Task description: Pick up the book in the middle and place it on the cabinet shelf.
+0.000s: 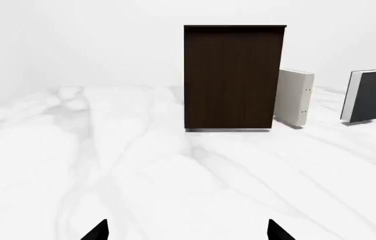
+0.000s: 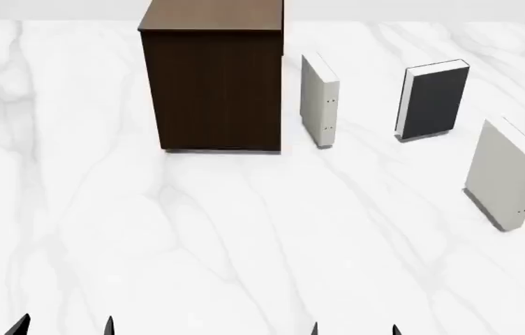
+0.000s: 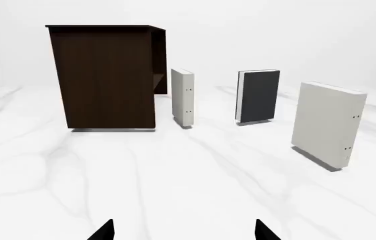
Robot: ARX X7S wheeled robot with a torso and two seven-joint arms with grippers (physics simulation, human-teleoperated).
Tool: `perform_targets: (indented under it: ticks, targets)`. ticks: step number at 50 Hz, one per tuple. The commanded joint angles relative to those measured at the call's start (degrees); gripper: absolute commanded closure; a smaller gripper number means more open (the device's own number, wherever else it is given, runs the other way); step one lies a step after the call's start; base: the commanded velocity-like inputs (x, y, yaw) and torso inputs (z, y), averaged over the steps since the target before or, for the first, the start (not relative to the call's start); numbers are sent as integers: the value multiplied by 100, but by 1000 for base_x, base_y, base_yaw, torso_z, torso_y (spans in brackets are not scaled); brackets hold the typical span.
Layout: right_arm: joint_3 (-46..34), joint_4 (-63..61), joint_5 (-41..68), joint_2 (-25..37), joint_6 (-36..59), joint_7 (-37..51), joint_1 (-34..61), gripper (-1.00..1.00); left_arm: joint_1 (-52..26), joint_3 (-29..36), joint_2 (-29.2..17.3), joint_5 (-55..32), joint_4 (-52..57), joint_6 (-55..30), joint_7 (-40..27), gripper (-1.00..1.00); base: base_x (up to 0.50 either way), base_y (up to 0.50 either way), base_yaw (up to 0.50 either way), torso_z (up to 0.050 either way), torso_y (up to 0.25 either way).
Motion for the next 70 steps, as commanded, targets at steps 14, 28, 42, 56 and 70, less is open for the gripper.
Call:
perform_targets:
  ticks: [14, 28, 42, 56, 70]
  targets:
    - [-388, 69, 200, 288, -27, 364, 31, -100, 23, 270, -275, -306, 142, -103, -456, -100, 0, 0, 0, 0, 0]
    - [-368, -1853, 358, 381, 644, 782, -165, -100, 491, 626, -520, -350, 2353, -880, -556, -100, 0, 0, 0, 0, 0]
    - [-415, -4008, 468, 630, 1876, 985, -40, -100, 309, 764, -729, -250, 4560, -2108, -766, -100, 0, 0, 0, 0, 0]
    - [-600, -4633, 216, 780, 2520, 1234, 140, -100, 262, 930, -875, -163, 5139, -2392, -859, -100, 0, 0, 0, 0, 0]
    - [-735, -4570, 238, 870, 2543, 1286, 152, -100, 273, 986, -966, -178, 5101, -2367, -930, -100, 500, 0, 0, 0, 0]
